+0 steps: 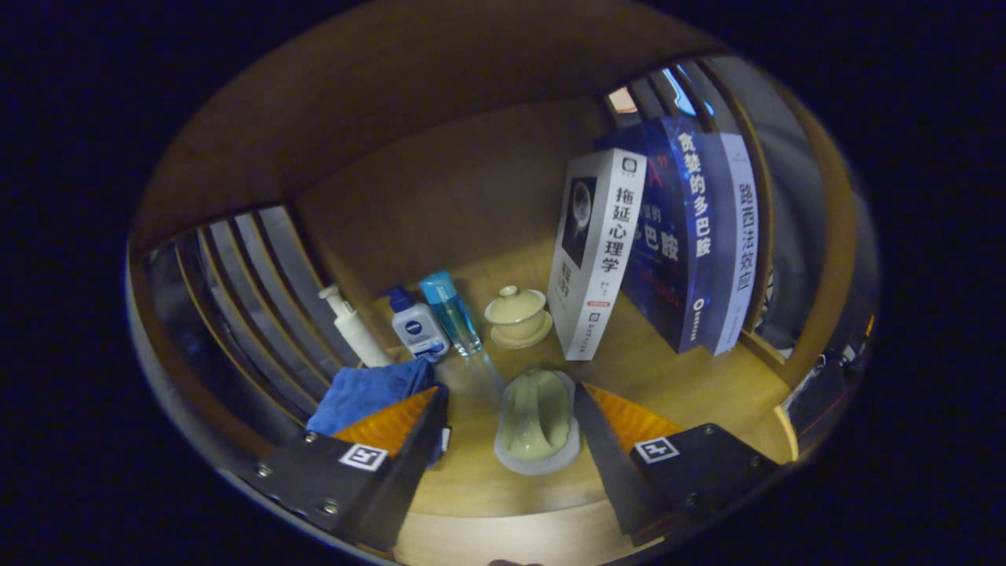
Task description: Pull open the drawer, take out the items inside it, and place them on the countertop above the cabinet.
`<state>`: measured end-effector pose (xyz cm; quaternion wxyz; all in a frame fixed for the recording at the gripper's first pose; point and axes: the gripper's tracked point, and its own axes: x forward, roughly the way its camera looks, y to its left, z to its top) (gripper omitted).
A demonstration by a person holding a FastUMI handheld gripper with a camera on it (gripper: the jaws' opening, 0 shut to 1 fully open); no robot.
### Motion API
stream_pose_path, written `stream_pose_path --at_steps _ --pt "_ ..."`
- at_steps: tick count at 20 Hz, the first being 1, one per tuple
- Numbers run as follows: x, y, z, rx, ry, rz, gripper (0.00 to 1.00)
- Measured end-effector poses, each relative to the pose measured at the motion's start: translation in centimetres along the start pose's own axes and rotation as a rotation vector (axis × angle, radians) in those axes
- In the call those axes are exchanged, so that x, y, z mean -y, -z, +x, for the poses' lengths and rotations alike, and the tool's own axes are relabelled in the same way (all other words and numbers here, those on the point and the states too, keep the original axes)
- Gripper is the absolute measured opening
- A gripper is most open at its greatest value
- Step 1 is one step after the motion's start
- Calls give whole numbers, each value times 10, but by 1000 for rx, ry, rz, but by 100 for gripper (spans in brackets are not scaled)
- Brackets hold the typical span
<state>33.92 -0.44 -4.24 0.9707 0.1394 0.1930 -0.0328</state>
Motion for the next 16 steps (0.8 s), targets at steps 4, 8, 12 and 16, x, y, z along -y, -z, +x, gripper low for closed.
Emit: stream_pose_path --at_steps 4,8,12,16 --pt "-1 -13 -58 69 9 -96 99" --pt "-7 -7 -130 130 -6 -264 99" --pt "-15 13 -210 230 2 -353 99" --pt "-24 46 -281 290 -36 -410 99"
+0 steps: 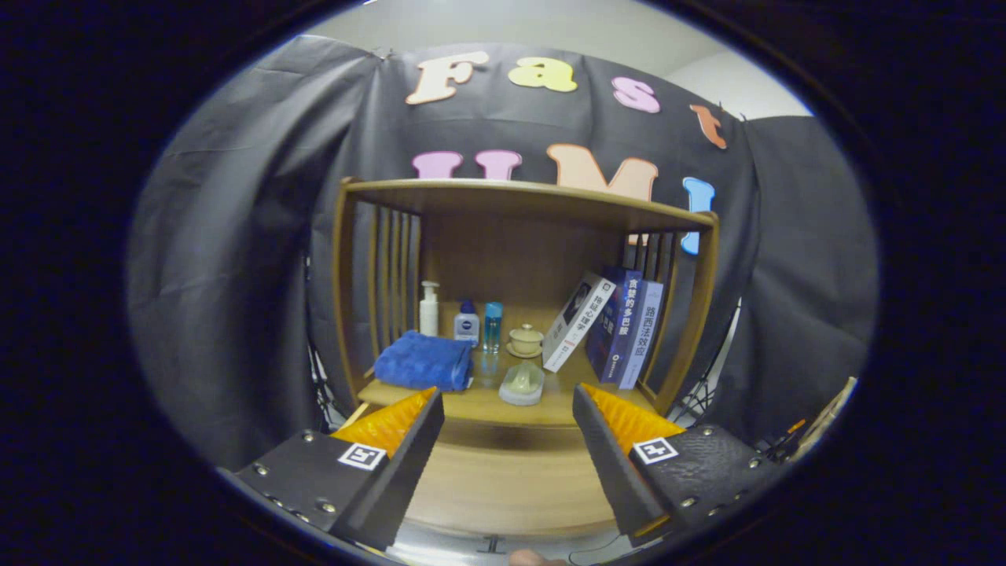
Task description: Pull open the drawer, take out the items inside it, and place them on the countertop above the cabinet.
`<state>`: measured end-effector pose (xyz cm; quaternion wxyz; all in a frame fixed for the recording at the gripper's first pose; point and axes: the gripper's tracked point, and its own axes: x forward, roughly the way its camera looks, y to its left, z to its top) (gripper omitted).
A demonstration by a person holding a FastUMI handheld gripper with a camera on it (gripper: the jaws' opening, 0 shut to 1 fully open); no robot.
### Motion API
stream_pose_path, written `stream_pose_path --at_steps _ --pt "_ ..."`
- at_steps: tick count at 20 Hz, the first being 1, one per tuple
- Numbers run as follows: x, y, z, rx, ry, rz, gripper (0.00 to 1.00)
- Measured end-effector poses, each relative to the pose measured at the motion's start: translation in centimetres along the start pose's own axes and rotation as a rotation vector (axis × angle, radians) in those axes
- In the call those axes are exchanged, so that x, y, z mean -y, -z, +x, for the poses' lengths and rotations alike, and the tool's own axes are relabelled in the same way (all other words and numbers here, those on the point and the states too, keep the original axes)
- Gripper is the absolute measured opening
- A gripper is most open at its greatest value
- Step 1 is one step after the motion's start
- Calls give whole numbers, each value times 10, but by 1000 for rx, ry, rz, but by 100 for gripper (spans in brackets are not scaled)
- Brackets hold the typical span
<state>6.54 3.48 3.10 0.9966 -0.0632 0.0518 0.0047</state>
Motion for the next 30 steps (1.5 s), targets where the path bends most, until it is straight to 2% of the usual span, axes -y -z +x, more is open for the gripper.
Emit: stream_pose_path --at_steps 5,8,12,15,18,21,23,30 --pt "0 20 -64 73 9 -94 98" --pt "9 31 -79 93 37 -52 98" --pt "5 52 -93 90 -14 5 98" --pt "1 62 -102 177 -40 62 98" --pt "13 96 -110 168 12 112 98" --pt "13 135 -111 119 58 115 98" --pt "6 167 -105 80 46 134 98" --pt "-10 217 -76 42 48 69 98"
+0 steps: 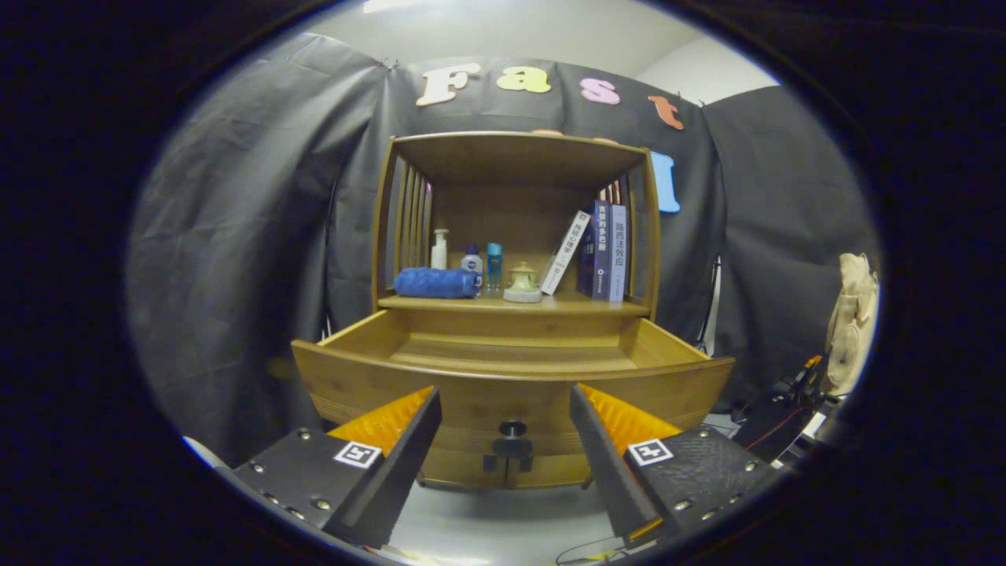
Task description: Pull open the drawer, take out the items inside it, and place them on the countertop above the cabinet.
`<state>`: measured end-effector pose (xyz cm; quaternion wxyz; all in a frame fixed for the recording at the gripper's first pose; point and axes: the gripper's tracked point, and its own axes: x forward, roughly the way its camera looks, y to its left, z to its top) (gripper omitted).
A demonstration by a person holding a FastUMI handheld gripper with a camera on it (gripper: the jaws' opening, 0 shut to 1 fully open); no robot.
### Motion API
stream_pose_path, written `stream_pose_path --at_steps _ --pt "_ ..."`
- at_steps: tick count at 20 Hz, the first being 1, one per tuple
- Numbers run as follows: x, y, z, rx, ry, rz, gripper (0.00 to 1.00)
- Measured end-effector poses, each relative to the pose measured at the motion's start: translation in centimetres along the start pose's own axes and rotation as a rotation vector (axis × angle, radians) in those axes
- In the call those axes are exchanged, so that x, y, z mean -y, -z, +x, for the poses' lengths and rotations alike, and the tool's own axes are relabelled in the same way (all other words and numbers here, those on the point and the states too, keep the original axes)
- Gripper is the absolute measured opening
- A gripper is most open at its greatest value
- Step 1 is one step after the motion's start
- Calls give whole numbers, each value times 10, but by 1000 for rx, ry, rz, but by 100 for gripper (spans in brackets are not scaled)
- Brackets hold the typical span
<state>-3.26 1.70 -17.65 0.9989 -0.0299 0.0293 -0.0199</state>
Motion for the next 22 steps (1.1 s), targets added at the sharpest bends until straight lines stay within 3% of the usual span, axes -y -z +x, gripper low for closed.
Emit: stream_pose_path --at_steps 8,13,22 --pt "5 58 43 12 48 70 98" --pt "-2 73 73 -3 41 53 98" --pt "8 70 81 12 39 37 98"
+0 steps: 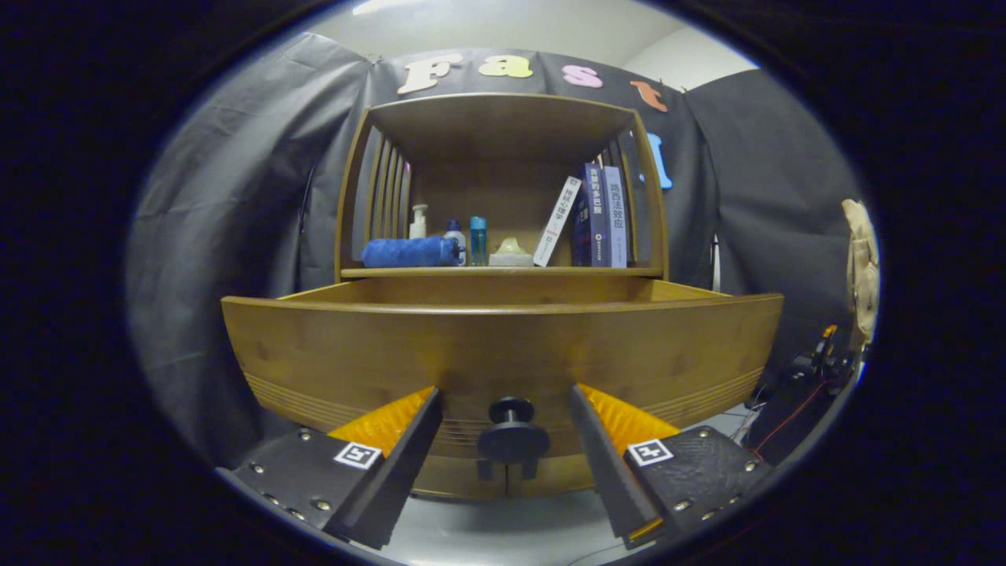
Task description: Pull open the drawer, take out the items inside it, and place them on the countertop above the cabinet.
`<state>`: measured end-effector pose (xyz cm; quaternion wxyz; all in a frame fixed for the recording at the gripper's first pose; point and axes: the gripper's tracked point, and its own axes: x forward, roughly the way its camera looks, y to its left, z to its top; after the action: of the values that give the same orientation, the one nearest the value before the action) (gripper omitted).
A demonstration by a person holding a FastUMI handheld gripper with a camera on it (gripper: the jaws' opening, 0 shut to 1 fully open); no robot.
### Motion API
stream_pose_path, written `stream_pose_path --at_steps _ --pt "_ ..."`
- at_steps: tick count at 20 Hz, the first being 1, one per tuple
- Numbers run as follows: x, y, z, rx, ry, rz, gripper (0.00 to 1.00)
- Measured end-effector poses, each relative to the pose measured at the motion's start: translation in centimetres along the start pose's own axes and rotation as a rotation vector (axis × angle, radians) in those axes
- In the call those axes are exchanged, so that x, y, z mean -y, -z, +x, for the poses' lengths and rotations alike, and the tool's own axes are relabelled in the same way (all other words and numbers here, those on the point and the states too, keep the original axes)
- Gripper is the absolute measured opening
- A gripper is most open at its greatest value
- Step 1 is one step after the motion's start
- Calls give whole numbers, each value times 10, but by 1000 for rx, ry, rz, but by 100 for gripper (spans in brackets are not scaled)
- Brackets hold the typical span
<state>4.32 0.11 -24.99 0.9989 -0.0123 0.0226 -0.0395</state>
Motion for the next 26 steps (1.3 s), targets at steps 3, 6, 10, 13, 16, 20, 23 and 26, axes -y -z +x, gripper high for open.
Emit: stream_pose_path --at_steps 3,6,10,13,16,20,23,26 --pt "0 1 7 14 -16 29 98" --pt "0 -2 15 24 -29 28 97" --pt "0 -7 35 2 -19 -5 97" --pt "-3 -10 53 18 -41 22 97" --pt "-5 -11 69 18 -35 20 97" --pt "-8 -17 98 12 -25 16 97" --pt "-7 -20 107 30 -41 36 97" --pt "-6 -19 117 26 -49 35 97"
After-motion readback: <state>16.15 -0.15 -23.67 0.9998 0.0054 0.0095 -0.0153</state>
